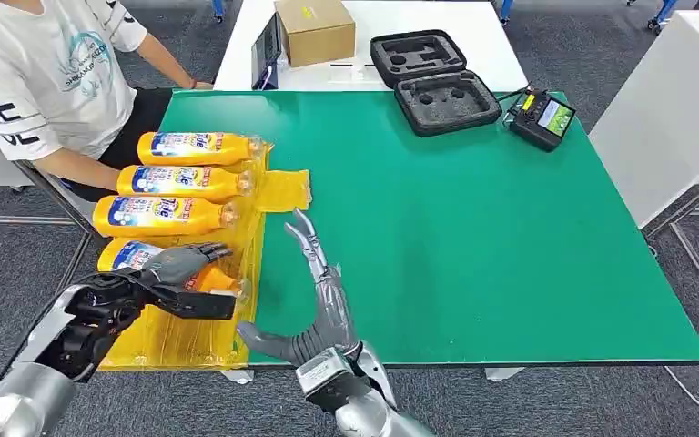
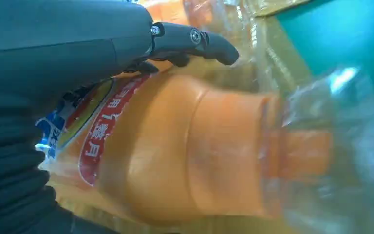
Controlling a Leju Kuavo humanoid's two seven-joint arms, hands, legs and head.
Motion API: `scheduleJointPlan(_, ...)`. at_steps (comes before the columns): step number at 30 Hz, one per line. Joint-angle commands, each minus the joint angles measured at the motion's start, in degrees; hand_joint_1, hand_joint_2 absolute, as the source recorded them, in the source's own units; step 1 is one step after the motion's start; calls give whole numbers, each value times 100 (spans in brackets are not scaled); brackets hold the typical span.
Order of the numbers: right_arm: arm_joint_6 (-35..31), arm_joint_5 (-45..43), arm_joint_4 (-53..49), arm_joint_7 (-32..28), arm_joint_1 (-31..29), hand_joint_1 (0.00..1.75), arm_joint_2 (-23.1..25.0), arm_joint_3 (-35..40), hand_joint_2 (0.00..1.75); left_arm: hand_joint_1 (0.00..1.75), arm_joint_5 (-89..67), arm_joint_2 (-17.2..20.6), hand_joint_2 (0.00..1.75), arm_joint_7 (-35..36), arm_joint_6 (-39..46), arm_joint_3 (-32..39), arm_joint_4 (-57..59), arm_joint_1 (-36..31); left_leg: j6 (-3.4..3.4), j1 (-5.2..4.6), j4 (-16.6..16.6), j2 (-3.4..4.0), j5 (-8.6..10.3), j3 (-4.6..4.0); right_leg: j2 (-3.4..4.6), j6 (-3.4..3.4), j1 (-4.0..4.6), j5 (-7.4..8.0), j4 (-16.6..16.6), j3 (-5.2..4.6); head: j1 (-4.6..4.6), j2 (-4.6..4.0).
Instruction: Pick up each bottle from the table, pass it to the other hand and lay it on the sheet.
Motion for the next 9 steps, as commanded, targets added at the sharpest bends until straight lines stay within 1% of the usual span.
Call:
scheduleJointPlan(1, 80, 35, 556, 11, -135, 0, 27, -176, 175, 0, 656, -180, 0, -59, -146, 255, 584, -59, -3, -1, -12, -4, -4, 25, 2, -2, -2, -4, -9, 23, 0, 0)
scheduleJointPlan(2, 80, 35, 556, 11, -135, 0, 27, -176, 175, 0, 656, -180, 0, -59, -146, 255, 584, -59, -5, 0, -12, -5, -8, 36, 4, -3, -1, -9, -9, 34, 2, 0)
scheduleJointPlan(8, 80, 35, 556, 11, -135, 0, 27, -176, 175, 0, 656, -180, 0, -59, -146, 255, 584, -59, -3, -1, -7, -2, -3, 16, 2, -2, -1, -3, -5, 14, 2, 0)
scheduleJointPlan(9, 80, 35, 556, 11, -135, 0, 27, -176, 175, 0, 656, -180, 0, -59, -146, 255, 584, -59, -4, -2, -10, -3, -6, 26, 3, -2, -2, -6, -7, 23, 0, 0)
